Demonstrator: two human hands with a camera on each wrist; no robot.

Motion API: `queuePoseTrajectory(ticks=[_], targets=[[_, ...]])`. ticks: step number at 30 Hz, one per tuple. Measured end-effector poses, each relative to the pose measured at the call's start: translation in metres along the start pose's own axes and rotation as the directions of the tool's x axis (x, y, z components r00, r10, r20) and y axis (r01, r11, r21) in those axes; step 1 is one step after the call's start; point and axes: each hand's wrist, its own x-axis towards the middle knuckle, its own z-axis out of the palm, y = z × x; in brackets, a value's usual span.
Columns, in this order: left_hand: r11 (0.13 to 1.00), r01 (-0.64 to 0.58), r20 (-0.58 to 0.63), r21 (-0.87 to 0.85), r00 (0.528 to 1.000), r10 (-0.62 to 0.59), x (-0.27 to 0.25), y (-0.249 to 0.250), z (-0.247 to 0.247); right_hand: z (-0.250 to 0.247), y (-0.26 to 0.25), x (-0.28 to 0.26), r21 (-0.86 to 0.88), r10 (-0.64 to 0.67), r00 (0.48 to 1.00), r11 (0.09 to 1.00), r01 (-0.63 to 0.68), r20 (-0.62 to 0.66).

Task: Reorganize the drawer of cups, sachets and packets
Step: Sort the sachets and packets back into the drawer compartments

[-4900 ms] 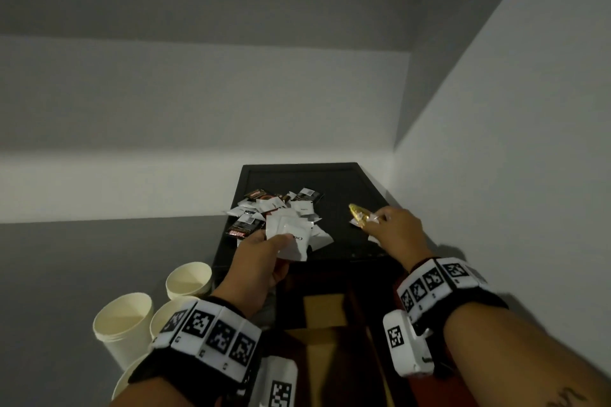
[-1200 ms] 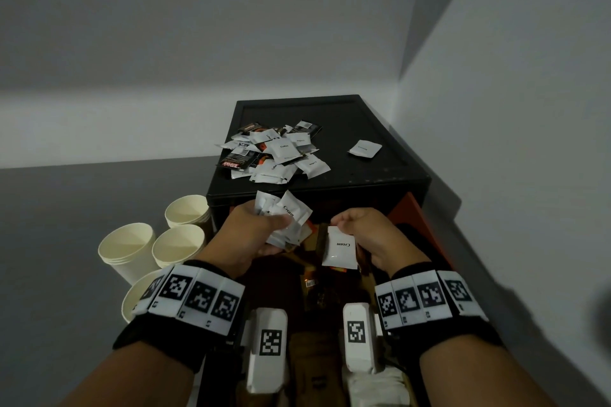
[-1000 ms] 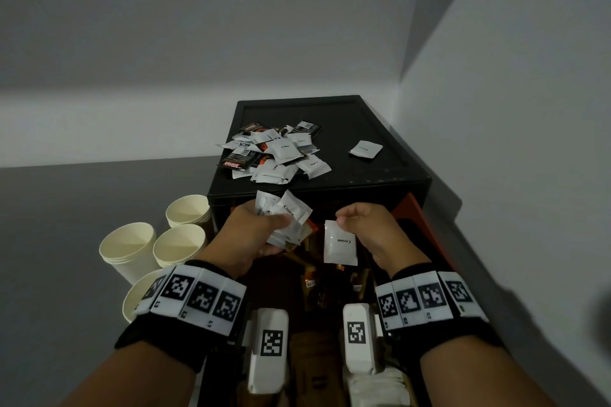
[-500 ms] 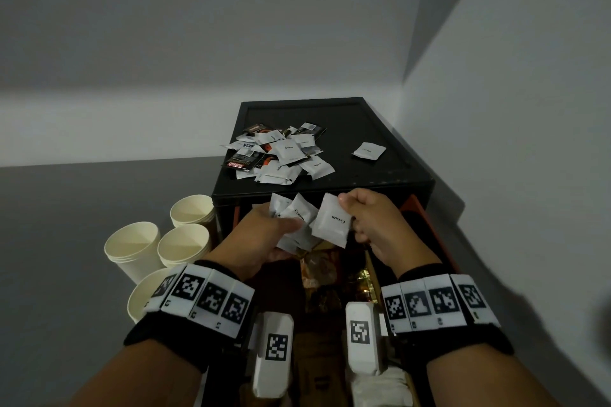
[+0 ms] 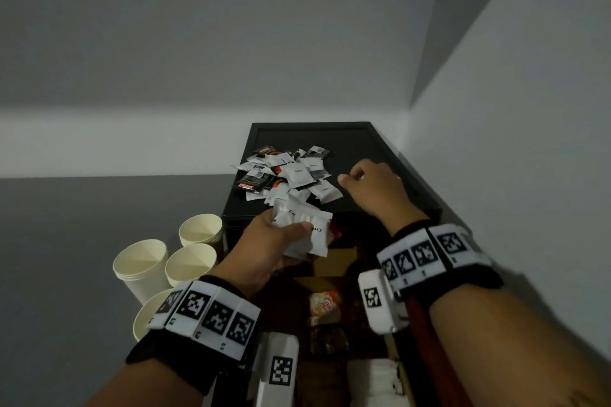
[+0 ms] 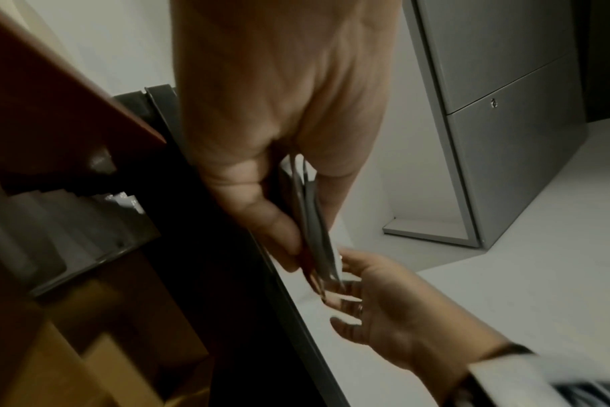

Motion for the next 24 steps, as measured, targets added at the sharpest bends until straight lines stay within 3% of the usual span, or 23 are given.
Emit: queuePoseTrajectory(ticks=[2, 4, 9, 14, 18, 24], targets=[[0.999, -0.013, -0.015, -0.039, 1.0, 0.013, 0.0, 0.003, -0.002, 0.0, 0.011, 0.028, -0.216, 0.108, 0.984, 0.973, -0.077, 0.138], [0.998, -0.018, -0.021, -0.059, 1.0, 0.016, 0.0, 0.003, -0.004, 0.003, 0.021, 0.047, -0.361, 0.152, 0.96, 0.931, -0.06, 0.233], [0.997, -0.016, -0.029, -0.079, 0.999, 0.014, -0.001, 0.004, -0.008, 0.006, 0.033, 0.06, -0.466, 0.171, 0.926, 0.885, 0.005, 0.336], [0.995, -0.016, -0.018, -0.101, 1.0, 0.015, 0.0, 0.005, -0.01, 0.006, 0.035, 0.056, -0.454, 0.107, 0.957, 0.891, 0.027, 0.268], [0.995, -0.004, -0.013, -0.104, 1.0, 0.003, -0.001, 0.005, -0.004, 0.004, 0.037, 0.038, -0.442, -0.074, 0.994, 0.891, 0.1, 0.077], [1.0, -0.008, -0.032, -0.03, 0.999, 0.007, -0.005, 0.002, 0.005, 0.007, 0.039, 0.03, -0.569, -0.208, 0.974, 0.791, 0.224, 0.094]])
